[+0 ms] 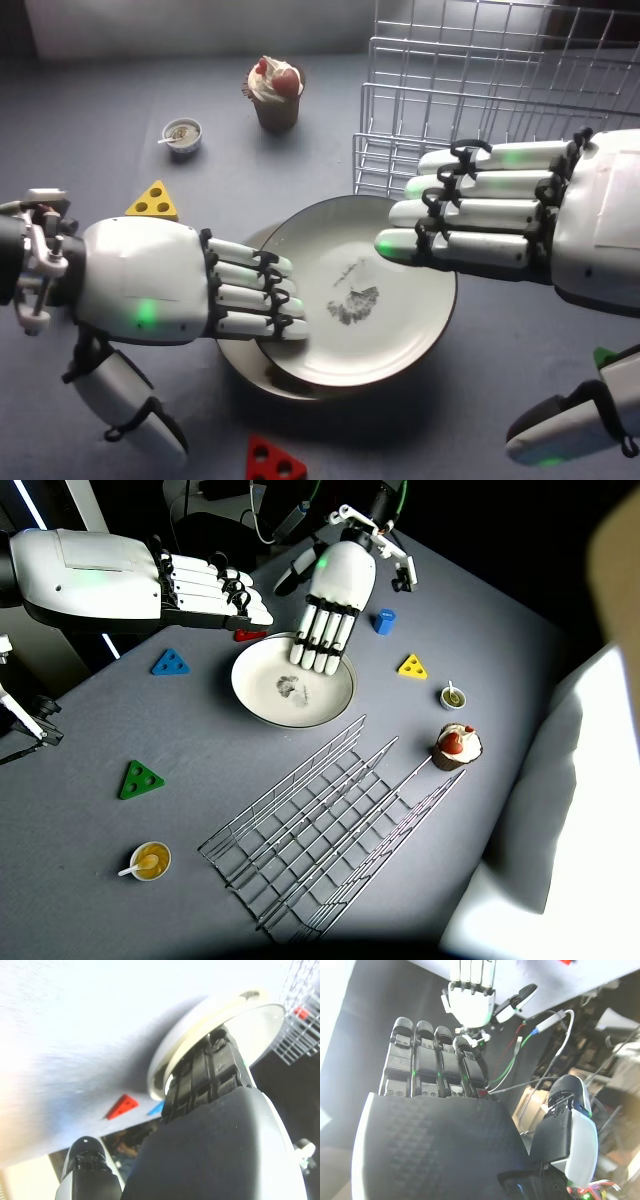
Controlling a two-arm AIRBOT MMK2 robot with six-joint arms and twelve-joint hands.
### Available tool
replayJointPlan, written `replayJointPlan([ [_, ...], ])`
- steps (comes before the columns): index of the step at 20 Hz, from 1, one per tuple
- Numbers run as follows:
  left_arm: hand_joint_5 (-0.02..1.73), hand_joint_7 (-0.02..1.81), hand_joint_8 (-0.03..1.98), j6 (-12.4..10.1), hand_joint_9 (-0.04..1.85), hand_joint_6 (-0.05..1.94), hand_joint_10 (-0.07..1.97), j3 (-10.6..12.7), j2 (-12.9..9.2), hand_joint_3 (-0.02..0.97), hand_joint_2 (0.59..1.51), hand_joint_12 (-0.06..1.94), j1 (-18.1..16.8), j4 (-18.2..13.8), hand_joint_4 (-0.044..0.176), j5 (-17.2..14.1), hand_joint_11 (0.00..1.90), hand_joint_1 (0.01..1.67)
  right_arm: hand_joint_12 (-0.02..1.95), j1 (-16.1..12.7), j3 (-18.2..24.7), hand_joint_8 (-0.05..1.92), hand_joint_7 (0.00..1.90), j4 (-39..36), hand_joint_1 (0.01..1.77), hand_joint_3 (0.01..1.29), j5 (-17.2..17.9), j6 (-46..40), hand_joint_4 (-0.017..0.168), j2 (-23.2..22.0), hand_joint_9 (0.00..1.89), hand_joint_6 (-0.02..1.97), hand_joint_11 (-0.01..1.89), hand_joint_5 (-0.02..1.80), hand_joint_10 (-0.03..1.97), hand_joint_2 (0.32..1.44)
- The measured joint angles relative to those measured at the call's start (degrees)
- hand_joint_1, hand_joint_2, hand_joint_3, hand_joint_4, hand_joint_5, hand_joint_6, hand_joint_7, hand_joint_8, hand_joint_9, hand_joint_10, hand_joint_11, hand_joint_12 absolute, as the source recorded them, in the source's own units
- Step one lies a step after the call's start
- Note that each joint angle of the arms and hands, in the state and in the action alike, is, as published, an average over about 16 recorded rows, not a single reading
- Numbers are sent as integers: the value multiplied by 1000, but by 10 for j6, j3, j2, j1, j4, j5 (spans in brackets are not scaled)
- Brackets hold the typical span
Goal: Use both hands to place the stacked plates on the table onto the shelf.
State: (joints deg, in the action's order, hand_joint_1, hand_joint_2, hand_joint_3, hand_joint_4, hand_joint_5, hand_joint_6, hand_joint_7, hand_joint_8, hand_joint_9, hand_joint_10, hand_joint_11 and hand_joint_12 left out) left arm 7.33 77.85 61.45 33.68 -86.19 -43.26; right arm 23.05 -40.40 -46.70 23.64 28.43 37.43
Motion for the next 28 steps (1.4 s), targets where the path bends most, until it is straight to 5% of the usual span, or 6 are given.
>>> replayJointPlan([
  [16, 49, 88, -14, 1, 132, -28, 6, -38, 24, 9, 952, 24, -20, 16, -8, 57, 104, 14, 19, 11, -35, 19, 62, -46, 41, 14, -10, 36, 6, 28, 78, 23, 71, 27, 18, 918],
  [28, 49, 92, -13, 0, 139, -29, 6, -41, 27, 9, 955, 24, -22, 14, -8, 63, 119, 14, 19, 16, -38, 20, 52, -44, 679, 13, -17, 74, 6, 53, 83, 22, 119, 66, 19, 906],
])
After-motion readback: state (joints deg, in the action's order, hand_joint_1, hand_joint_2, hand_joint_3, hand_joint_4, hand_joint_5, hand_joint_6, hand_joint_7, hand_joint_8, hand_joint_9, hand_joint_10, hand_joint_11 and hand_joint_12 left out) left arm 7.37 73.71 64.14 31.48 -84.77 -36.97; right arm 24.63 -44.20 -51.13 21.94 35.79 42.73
